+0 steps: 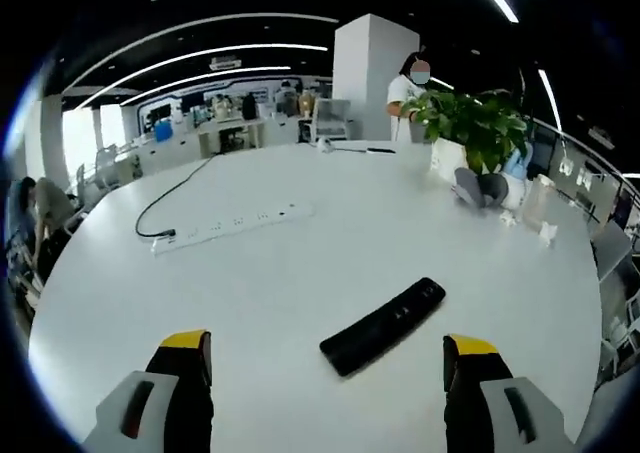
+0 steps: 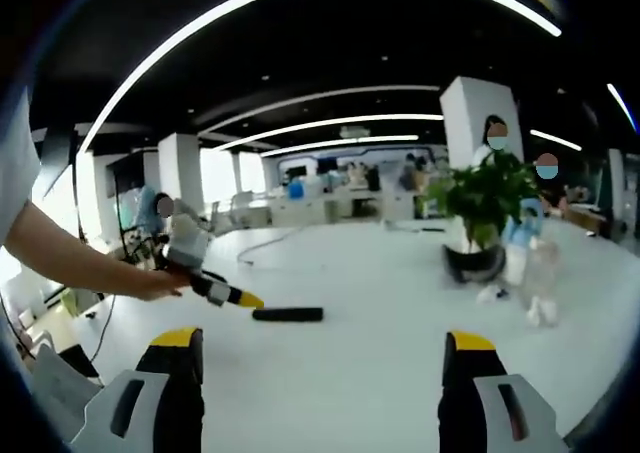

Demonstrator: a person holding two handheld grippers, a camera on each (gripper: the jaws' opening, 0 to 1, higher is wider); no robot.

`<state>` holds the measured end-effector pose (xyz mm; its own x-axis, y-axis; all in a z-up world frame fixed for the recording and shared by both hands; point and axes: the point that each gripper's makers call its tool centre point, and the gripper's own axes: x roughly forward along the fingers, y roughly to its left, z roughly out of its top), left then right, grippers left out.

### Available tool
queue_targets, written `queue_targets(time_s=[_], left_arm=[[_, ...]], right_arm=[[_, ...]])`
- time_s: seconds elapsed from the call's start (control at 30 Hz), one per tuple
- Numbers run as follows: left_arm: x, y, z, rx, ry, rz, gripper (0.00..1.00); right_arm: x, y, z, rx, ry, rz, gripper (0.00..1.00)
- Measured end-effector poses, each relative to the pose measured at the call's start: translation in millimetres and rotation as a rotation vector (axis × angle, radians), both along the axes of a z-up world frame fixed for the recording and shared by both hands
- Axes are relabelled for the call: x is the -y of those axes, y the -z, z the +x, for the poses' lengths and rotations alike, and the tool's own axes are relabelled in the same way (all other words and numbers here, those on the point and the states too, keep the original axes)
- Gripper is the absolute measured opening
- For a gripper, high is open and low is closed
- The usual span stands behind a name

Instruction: Press the specified remote control buttons in sequence, fully releasing each button before pressing the next.

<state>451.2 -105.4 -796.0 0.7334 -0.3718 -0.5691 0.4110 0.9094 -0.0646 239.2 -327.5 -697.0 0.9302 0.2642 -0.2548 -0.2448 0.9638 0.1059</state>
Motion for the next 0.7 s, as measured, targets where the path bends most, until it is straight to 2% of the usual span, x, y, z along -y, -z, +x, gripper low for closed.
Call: queue_targets(time_s=[0.1,0.2,0.47,0.7], left_arm=[[-5,-20.6,-5.0,0.066,-0.059,-0.04,1.0],[-9,-27.4,-14.2,0.068,-0.073,-0.045,1.0],[-8,-68.6,-46.8,0.142,-0.118,-0.182,1.0],[-17,-92.6,-74.2,0.2,-0.131,-0.193,1.0]], right_arm=[[3,-1.0,1,0.006,0.014,0.013,0.99],[4,-1.3,1,0.006,0.019,0.019,0.99],[4,-0.2,1,-0.001,0.017,0.018,0.99],[3,1.0,0,-0.005,0.009,0.01,0.99]])
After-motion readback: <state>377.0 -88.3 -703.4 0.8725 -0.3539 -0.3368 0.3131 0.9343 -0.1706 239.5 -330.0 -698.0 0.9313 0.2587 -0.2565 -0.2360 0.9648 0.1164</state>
